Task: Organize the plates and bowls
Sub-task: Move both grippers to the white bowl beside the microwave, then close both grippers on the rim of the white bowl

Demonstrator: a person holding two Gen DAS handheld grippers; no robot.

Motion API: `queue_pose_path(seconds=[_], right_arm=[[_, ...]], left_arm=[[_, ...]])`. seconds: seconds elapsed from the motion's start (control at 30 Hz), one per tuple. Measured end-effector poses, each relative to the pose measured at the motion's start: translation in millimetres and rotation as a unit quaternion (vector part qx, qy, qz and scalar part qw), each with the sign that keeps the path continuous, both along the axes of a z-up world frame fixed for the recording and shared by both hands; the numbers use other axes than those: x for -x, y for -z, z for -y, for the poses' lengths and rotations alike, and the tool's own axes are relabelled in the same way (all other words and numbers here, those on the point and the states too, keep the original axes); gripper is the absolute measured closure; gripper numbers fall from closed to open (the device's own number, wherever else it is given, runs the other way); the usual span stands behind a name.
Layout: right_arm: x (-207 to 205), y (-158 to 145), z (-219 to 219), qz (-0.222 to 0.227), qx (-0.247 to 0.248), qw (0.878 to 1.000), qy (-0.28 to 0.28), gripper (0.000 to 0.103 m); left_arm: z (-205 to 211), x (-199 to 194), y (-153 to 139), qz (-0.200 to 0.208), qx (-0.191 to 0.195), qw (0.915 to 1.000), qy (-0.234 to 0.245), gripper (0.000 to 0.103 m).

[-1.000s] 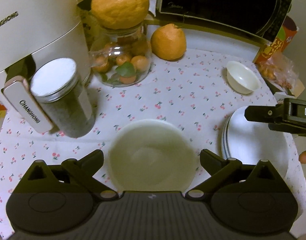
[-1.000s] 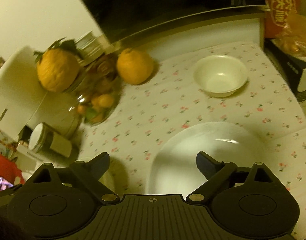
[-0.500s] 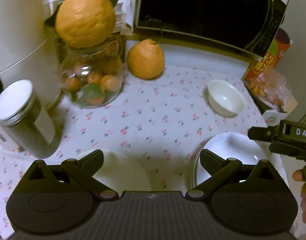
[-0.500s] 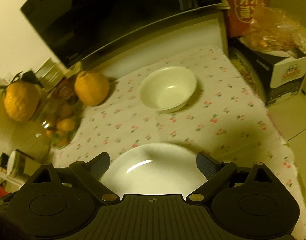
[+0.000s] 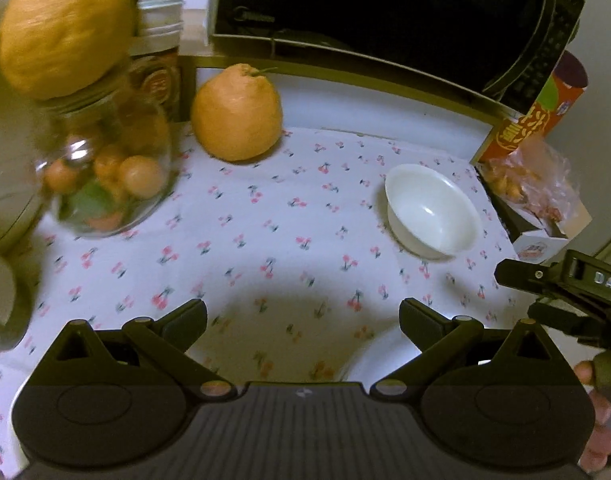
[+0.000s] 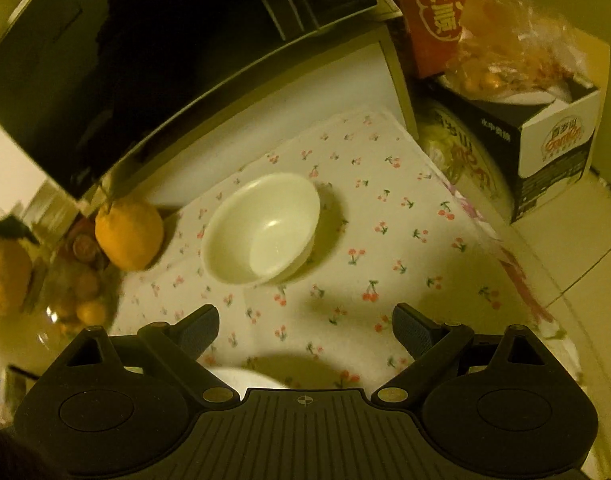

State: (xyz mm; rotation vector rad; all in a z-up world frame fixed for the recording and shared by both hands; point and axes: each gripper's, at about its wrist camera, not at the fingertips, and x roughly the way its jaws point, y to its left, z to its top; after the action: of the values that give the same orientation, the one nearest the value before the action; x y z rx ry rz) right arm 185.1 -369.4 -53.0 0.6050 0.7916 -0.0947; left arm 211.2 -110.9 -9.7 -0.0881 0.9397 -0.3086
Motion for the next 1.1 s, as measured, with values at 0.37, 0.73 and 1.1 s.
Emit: queue_pose_path(seconds=[0.37, 0.73, 1.1], right_arm=[[-31.3, 15.0, 21.3, 0.025, -0.062, 0.998, 0.012, 0.008], [-45.2, 25.5, 28.3, 0.046, -0.085, 0.993, 0.061, 0.02], [-49.6, 28.2, 20.9, 0.046, -0.074, 0.995, 0.052, 0.072]], left_arm=[[32.2, -46.3, 15.0, -0.012, 0.04, 0.9991, 0.008, 0.006], [56.1, -69.1, 25.4, -0.009, 0.077, 0.9966, 0.029, 0.039], [60.1, -75.2, 26.0, -0.02, 0.109, 0.9934, 0.031, 0.08]])
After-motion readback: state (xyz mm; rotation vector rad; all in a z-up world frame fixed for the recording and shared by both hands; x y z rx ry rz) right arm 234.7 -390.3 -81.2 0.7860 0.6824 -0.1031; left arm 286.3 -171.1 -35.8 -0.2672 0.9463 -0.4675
